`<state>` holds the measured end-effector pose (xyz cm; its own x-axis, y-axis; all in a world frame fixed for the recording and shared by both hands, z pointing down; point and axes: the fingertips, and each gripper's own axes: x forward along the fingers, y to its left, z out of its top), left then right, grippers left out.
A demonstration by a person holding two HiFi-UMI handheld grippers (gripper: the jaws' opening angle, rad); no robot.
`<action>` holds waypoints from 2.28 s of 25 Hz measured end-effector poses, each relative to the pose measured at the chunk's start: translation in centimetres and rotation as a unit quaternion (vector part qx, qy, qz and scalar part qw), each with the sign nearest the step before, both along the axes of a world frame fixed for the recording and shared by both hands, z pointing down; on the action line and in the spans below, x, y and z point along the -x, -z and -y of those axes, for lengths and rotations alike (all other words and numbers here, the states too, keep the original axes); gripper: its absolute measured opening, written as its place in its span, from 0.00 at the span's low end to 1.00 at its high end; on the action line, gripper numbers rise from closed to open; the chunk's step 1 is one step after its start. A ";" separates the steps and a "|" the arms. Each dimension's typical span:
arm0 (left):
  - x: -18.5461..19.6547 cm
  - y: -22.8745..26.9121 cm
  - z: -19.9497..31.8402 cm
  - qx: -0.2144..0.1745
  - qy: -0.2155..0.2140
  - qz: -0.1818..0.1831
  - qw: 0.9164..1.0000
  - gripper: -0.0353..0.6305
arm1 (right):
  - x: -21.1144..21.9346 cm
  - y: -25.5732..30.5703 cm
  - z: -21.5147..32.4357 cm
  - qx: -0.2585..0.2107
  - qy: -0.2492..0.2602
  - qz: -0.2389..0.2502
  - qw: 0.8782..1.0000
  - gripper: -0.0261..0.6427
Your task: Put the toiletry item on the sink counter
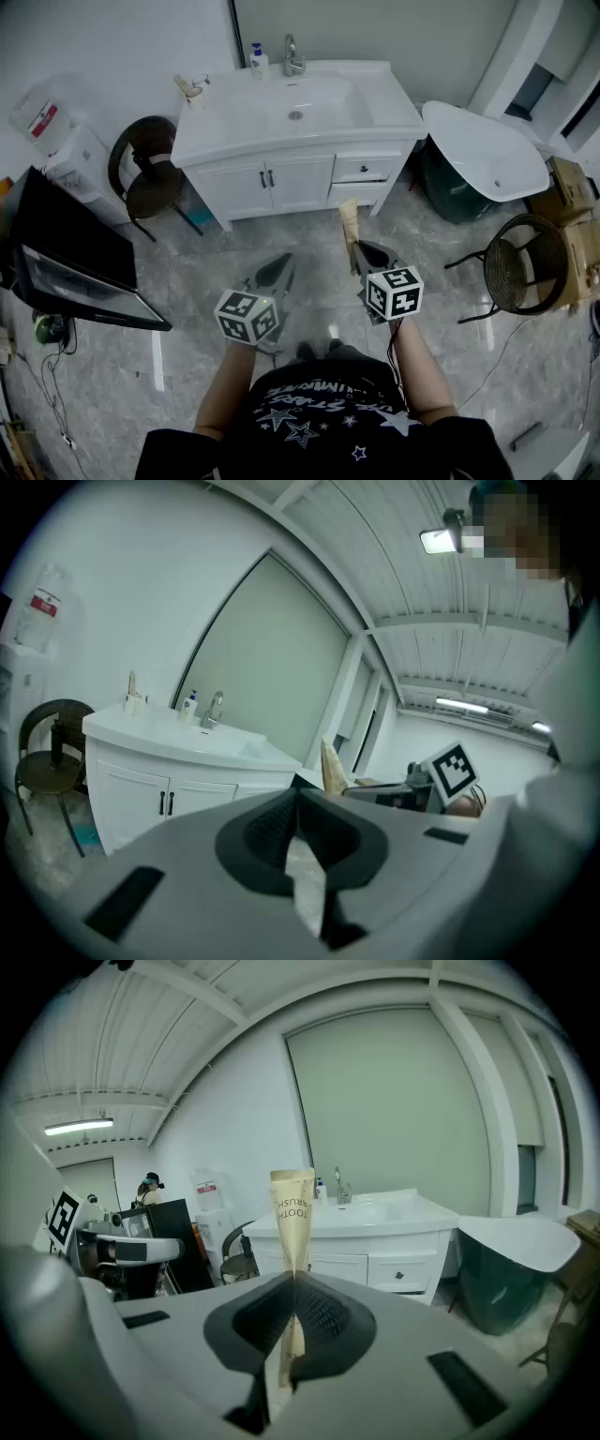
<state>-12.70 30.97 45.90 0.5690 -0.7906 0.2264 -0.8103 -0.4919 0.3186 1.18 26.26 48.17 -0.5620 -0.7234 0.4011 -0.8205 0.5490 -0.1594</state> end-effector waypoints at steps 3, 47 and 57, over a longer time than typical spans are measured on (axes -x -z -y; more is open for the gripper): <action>-0.1 -0.3 -0.3 0.001 -0.006 0.004 1.000 0.08 | 0.4 -0.2 0.2 0.001 0.000 0.000 1.000 0.06; 1.1 -2.9 9.4 0.029 0.006 0.009 1.000 0.08 | -2.3 -1.7 12.1 0.025 -0.035 0.036 0.998 0.06; -2.2 -3.2 18.9 0.036 0.021 0.002 0.999 0.08 | -5.8 -2.3 22.3 0.037 -0.034 0.041 0.998 0.06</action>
